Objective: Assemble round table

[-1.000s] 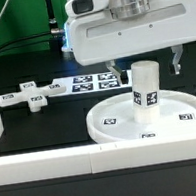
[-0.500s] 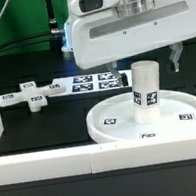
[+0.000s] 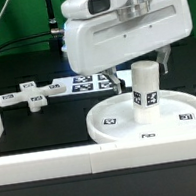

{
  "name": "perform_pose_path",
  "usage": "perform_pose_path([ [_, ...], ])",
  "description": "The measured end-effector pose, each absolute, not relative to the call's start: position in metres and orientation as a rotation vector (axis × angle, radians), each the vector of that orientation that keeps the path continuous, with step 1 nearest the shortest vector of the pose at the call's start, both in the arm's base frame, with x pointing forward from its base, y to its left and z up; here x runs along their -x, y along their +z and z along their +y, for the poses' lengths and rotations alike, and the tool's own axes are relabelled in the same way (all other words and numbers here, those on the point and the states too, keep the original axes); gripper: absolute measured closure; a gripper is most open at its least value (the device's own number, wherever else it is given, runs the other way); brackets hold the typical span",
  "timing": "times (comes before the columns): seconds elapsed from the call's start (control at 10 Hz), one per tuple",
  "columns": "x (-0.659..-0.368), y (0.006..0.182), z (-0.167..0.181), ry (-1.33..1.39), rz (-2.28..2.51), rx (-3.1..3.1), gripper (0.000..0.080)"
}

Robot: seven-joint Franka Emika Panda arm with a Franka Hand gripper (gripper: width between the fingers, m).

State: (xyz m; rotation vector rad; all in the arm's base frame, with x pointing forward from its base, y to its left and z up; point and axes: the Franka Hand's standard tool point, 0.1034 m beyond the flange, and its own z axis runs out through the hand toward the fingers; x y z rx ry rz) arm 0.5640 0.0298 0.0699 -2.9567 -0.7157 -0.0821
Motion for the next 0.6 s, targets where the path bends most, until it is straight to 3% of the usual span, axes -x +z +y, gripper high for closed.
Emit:
perform_pose_path([
  [0.6,-0.5645,0.0702,0.033,-0.079,-1.367,2.784,0.0151],
])
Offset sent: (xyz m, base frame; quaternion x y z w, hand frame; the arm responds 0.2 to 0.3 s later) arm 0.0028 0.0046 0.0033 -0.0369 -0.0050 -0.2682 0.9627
